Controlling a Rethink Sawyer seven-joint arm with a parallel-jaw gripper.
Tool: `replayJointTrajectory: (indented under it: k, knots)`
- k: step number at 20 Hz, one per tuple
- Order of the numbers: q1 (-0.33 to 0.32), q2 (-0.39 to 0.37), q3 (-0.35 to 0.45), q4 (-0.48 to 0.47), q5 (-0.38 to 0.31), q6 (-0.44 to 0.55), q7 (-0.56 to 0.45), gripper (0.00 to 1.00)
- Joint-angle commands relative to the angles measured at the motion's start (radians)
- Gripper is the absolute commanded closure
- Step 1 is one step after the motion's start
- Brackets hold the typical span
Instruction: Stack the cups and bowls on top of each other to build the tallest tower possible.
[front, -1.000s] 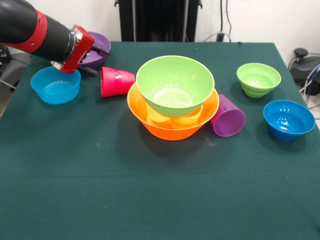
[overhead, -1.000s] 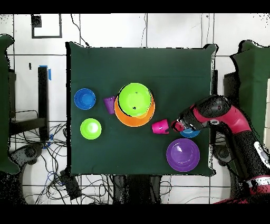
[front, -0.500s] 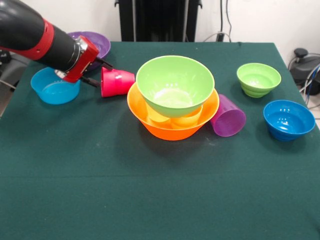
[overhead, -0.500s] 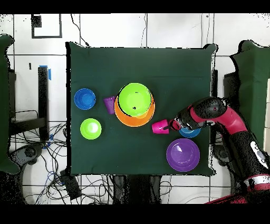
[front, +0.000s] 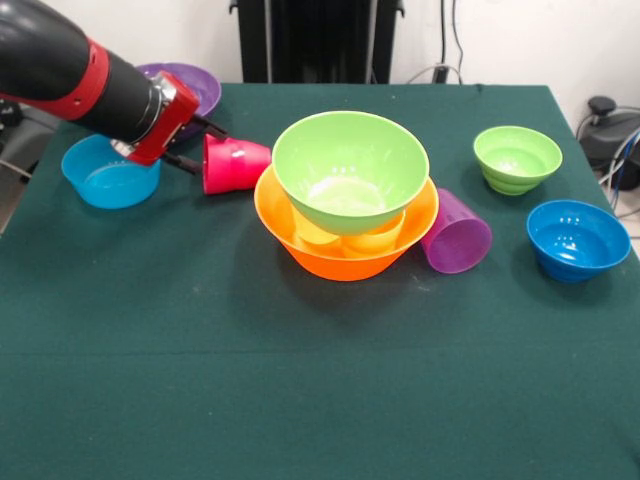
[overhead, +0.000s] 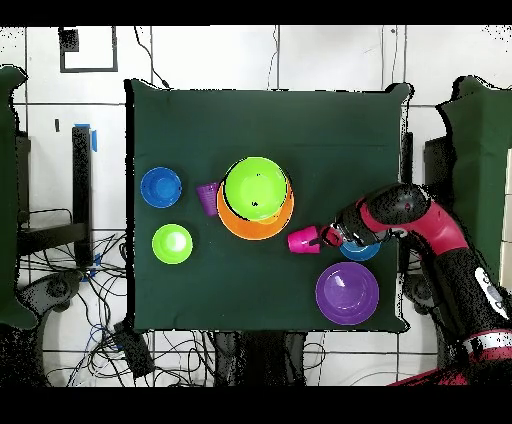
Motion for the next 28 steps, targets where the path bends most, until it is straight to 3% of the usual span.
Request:
replayJointTrajectory:
  k: [1,18,19,22,28]
  knots:
    - [0.049,0.060,-0.048,0.064,-0.014,-0.069,0.003,0.00]
    - [0.036,0.086,-0.026,0.078,0.006,-0.092,-0.006,0.00]
    - [0.026,0.094,-0.018,0.085,0.020,-0.103,0.000,1.00]
    - [0.041,0.087,-0.030,0.066,0.006,-0.063,-0.012,1.00]
    - [0.034,0.085,-0.032,0.076,0.009,-0.077,-0.013,1.00]
